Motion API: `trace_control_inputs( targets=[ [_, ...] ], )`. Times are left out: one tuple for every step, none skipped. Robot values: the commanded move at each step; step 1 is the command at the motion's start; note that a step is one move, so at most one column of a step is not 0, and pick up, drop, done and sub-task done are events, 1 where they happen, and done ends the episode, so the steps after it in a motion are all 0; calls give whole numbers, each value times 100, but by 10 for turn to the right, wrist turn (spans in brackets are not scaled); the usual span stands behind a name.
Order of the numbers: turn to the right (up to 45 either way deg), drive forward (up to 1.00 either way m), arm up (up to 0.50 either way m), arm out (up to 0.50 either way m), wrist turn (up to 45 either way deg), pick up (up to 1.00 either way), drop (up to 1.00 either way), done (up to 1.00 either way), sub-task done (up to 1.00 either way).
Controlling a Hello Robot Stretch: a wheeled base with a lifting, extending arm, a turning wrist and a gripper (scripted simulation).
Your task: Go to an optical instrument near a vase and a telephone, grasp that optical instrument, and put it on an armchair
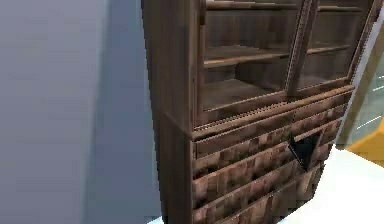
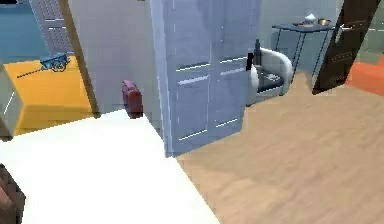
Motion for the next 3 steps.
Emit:
trace_control_inputs(
  targets=[
    [450, 0, 0, 0, 0, 0, 0, 0, 0],
    [450, 0, 0, 0, 0, 0, 0, 0, 0],
    [210, 0, 0, 0, 0, 0, 0, 0, 0]
  ],
)
